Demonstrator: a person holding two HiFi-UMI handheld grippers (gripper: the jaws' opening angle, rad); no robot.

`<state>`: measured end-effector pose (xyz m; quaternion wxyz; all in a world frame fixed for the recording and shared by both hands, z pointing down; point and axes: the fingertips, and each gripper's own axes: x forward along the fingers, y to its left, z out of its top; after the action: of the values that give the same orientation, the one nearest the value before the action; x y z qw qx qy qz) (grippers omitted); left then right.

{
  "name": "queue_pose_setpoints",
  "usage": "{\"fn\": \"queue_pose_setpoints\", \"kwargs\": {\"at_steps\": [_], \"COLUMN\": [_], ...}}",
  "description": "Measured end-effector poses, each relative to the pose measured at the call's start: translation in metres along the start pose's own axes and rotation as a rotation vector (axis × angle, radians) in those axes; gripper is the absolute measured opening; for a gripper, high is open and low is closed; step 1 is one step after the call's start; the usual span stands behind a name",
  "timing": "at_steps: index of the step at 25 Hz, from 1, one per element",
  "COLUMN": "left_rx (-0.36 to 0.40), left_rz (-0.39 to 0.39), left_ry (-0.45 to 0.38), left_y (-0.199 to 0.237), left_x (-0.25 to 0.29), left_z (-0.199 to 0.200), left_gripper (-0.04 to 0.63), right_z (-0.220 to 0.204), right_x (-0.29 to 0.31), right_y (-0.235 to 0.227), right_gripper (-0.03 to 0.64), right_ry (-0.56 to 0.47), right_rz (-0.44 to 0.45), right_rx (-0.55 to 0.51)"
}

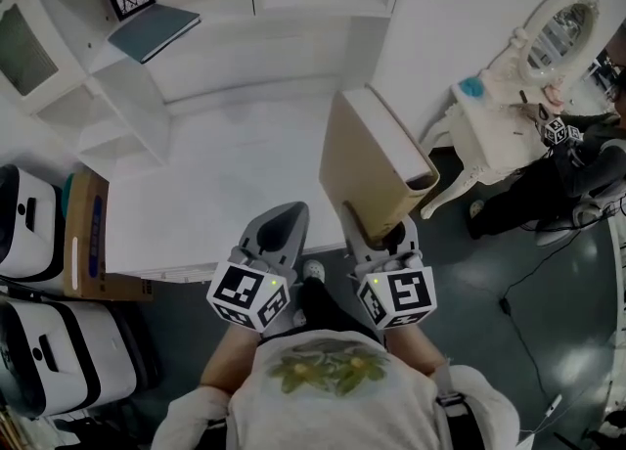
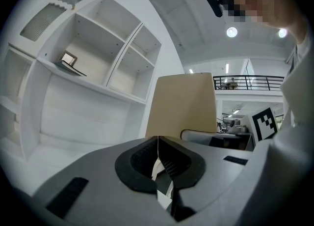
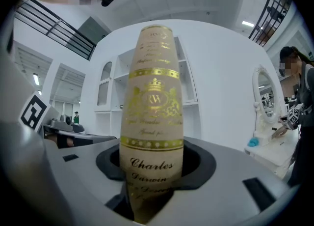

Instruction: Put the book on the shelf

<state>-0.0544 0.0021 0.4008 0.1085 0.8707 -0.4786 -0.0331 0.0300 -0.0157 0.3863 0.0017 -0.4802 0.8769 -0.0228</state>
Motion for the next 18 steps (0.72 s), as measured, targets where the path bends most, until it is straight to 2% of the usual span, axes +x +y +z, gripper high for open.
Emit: {"fn": "queue_pose_setpoints", "kwargs": {"at_steps": [18], "left_rx": [0.061], "left_rz": [-0.023], "left_ry": [-0.03], "left_y": [0.054], "left_x": [0.071], "left_z": [0.043], "left_gripper": [0.028], "right_z": [0.045], "right_x": [0.093], "right_y": [-0.041], "right_gripper": [0.229], "right_ry": [-0.097], "right_rz": [-0.015], "right_rx": [-0.02]}}
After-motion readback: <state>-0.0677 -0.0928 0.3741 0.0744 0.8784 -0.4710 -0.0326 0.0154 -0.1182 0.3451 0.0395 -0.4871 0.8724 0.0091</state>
